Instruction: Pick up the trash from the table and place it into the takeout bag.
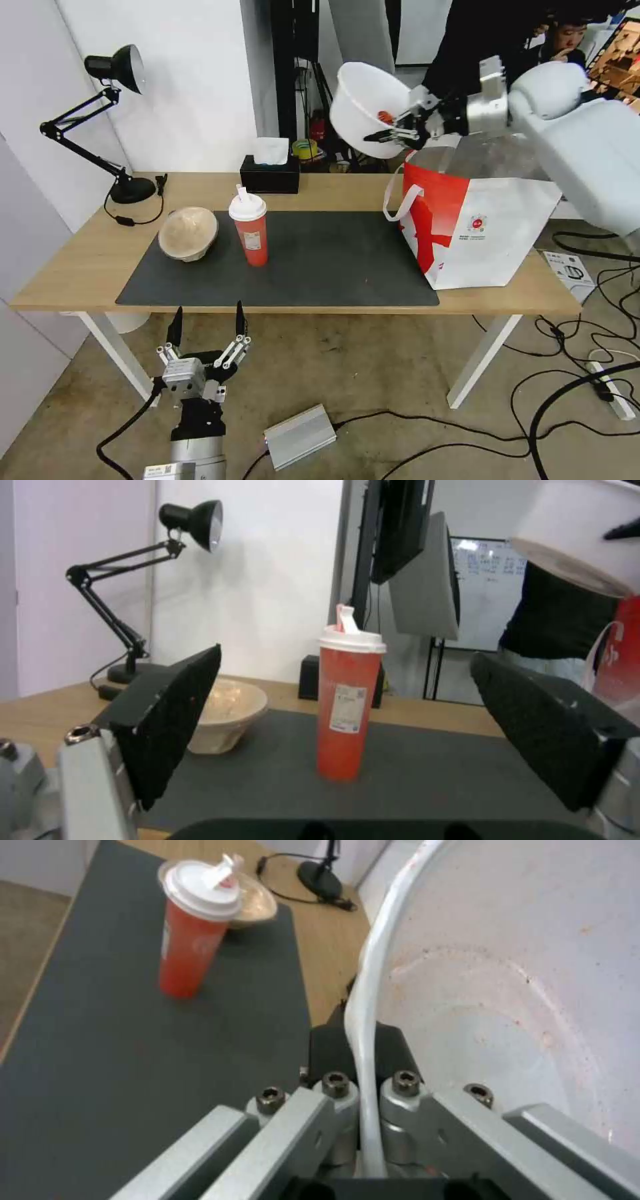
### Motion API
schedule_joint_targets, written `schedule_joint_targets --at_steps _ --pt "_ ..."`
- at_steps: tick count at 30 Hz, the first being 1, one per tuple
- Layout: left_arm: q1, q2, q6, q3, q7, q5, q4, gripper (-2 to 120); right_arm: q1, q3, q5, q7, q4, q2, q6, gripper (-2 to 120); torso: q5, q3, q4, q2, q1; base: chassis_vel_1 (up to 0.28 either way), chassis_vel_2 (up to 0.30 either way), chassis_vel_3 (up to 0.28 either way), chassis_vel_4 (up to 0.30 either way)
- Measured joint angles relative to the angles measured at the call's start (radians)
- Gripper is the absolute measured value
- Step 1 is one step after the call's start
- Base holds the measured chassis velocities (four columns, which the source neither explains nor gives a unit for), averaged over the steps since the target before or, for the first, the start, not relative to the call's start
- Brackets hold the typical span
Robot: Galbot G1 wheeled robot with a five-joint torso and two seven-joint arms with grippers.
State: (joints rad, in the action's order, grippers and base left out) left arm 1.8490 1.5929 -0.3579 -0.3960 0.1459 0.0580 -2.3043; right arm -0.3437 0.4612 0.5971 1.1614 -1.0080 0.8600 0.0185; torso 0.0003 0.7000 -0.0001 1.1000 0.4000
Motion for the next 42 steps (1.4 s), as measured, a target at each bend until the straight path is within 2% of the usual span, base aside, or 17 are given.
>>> schedule_joint_targets --at_steps 10,23,42 --pt "0.007 0.0 0.012 0.012 -0.001 0.005 -0.02 100 0.008 -0.016 0.012 0.006 -0.015 -0.091 -0.001 0 -0.0001 0.0 0.0001 0.0 0.0 0.0 0.0 0.0 0.0" --pt "0.017 0.0 0.017 0.011 -0.001 0.012 -0.033 100 0.069 -0.077 0.012 0.008 -0.024 -0.159 -0.006 0 0.0 0.0 0.0 0.0 0.0 0.0 0.0 0.0 0.0" --pt "0.027 0.0 0.03 0.022 0.002 0.002 -0.041 100 0.188 -0.158 0.005 0.008 -0.022 -0.192 -0.008 0 -0.0003 0.0 0.0001 0.0 0.0 0.0 0.0 0.0 0.0"
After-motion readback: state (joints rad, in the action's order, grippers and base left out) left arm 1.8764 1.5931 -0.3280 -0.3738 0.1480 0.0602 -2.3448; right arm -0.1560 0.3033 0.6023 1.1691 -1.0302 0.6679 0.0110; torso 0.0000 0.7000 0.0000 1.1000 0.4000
